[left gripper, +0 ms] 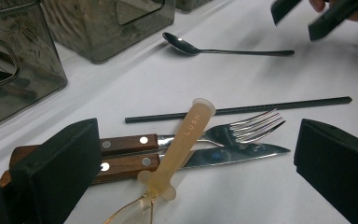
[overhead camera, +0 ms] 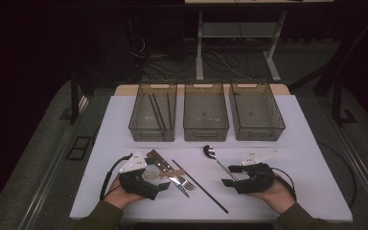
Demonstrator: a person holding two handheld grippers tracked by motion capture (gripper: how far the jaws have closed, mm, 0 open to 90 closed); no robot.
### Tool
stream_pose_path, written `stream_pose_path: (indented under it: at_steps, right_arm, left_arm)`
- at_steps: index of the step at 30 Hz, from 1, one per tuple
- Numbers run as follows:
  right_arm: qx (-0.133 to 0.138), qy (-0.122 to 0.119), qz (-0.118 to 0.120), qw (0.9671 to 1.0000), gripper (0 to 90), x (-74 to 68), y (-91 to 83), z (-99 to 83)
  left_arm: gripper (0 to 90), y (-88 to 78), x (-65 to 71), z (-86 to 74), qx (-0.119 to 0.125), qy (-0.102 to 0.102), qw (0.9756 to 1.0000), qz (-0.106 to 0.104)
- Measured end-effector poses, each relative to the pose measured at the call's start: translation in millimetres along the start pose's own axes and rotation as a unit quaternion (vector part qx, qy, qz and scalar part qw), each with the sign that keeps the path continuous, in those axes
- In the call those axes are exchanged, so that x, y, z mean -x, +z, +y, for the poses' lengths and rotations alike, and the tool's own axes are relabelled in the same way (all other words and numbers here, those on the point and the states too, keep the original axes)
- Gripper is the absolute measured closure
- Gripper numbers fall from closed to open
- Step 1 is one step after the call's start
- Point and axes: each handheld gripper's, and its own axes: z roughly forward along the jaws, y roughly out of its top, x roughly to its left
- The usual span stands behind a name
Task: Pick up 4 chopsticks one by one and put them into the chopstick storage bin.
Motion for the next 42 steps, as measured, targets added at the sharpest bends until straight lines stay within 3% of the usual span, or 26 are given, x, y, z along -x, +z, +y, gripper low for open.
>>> stream_pose_path:
  at_steps: [17,27,42]
  right_arm:
    - [-0.043,-0.019,0.054,0.9974,67.0,-31.5,21.8,-10.5]
    - [-0.065,-0.033,0.054,0.9959,71.3,-40.2,35.4,-11.8]
    - [-0.073,-0.054,0.026,0.9956,80.2,-46.4,44.1,-11.3]
  left_arm:
    - [0.0,0.0,0.4,0.0,0.000,0.002,1.0000,0.001]
    - [0.0,0.5,0.8,0.0,0.002,0.002,1.0000,0.000]
    - [0.0,0.5,0.7,0.1,0.002,0.001,1.0000,0.000]
